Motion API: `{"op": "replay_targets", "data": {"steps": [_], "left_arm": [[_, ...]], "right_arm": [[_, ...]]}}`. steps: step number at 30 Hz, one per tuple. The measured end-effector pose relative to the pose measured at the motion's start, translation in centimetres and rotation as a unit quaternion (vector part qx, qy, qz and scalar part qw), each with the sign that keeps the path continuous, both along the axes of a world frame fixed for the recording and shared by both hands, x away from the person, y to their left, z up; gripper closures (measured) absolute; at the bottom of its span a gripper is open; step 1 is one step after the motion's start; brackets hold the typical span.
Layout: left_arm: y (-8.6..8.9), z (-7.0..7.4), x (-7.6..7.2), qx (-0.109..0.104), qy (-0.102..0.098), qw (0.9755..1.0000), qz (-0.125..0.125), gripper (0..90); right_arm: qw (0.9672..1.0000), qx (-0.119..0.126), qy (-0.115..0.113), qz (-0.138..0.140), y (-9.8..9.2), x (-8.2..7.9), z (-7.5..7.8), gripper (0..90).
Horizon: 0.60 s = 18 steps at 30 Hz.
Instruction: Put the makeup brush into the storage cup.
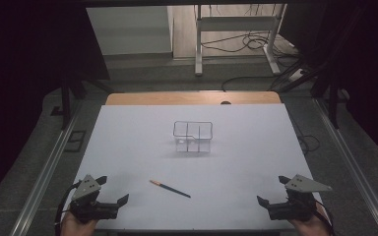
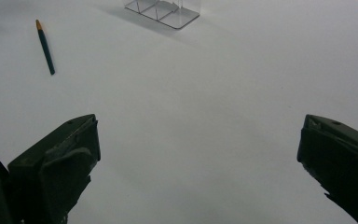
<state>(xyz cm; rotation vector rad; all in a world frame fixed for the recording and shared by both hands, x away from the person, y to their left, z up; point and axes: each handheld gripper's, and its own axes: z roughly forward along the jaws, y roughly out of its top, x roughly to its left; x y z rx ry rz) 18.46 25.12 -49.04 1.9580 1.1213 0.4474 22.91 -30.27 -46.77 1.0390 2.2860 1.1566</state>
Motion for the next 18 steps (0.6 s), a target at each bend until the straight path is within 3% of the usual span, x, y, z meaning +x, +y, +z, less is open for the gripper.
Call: {"op": "replay_targets", "data": {"steps": [18], "left_arm": [[0.41,-0.08,0.04,-0.021,-0.003,0.9998,0.001,2.6]], "right_arm": [[0.9999,-0.015,0.004,0.002,0.26,0.02,-0.08,0.0]]}}
